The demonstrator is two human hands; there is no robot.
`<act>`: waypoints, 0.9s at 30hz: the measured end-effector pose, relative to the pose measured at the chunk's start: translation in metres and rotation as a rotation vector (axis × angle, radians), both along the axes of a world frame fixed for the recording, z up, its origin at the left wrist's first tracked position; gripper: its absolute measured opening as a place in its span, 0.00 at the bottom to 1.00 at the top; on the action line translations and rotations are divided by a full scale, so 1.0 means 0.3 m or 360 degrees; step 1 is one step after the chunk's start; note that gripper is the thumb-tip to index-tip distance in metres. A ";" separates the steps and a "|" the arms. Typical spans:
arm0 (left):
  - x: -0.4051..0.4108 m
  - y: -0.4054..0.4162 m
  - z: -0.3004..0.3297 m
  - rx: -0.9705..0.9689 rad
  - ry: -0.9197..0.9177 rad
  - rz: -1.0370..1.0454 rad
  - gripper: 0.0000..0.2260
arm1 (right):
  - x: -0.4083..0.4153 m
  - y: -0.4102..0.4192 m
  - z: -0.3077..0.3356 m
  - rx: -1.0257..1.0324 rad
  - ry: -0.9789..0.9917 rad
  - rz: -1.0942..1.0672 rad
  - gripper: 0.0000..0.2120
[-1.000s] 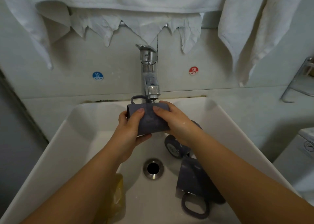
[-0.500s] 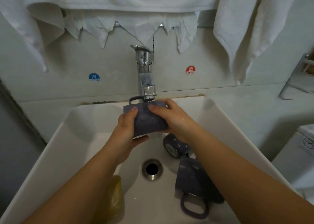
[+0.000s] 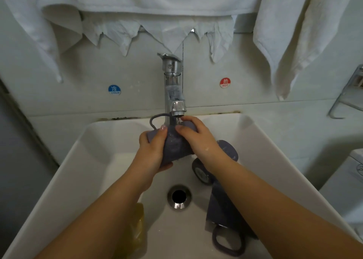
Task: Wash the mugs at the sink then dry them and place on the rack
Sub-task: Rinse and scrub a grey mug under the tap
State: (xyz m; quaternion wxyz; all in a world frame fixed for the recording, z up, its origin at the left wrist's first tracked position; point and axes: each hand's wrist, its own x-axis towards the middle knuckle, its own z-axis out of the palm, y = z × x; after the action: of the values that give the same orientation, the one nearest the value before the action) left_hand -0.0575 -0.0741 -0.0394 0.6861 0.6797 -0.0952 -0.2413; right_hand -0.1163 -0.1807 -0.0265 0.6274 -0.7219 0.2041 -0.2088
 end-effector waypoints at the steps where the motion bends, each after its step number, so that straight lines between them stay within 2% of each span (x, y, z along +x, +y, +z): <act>1: -0.005 -0.010 -0.003 0.0011 -0.0084 0.0052 0.21 | 0.009 0.003 -0.001 0.0026 -0.0020 -0.0066 0.13; 4: -0.012 -0.022 -0.007 -0.0016 -0.0309 0.0127 0.13 | 0.018 0.025 -0.020 0.0040 -0.0041 -0.0152 0.16; 7: -0.011 -0.026 -0.017 0.0026 -0.0438 0.0120 0.07 | 0.021 0.022 -0.023 0.0111 -0.0040 -0.0255 0.08; 8: -0.011 -0.027 -0.018 0.0031 -0.0456 0.0110 0.07 | 0.026 0.015 -0.018 0.0145 -0.0016 -0.0285 0.07; 11: -0.010 -0.026 -0.012 0.0015 -0.0436 0.0108 0.06 | 0.033 0.009 -0.005 0.0196 0.0050 -0.0252 0.12; 17: -0.014 -0.016 -0.023 0.0038 -0.0480 0.0097 0.07 | 0.029 0.010 -0.022 0.0103 -0.0093 -0.0199 0.16; 21: -0.008 -0.010 -0.017 0.0012 -0.0309 0.0070 0.07 | 0.018 0.014 -0.034 0.0213 -0.0093 -0.0280 0.05; 23: 0.001 -0.004 -0.013 -0.0027 -0.0123 0.0087 0.09 | 0.023 0.004 -0.030 0.0282 -0.0118 -0.0280 0.07; 25: 0.007 0.002 -0.008 -0.0028 0.0041 0.0103 0.12 | 0.023 0.008 -0.005 0.0317 0.0019 -0.0161 0.07; 27: 0.009 0.009 0.000 -0.0022 0.0154 0.0130 0.15 | 0.023 0.012 -0.002 0.0191 0.0076 0.0015 0.06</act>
State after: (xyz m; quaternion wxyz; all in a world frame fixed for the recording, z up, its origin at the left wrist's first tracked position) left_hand -0.0549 -0.0715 -0.0393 0.7038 0.6658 -0.0357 -0.2451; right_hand -0.1093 -0.1772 -0.0272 0.6654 -0.6888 0.2276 -0.1760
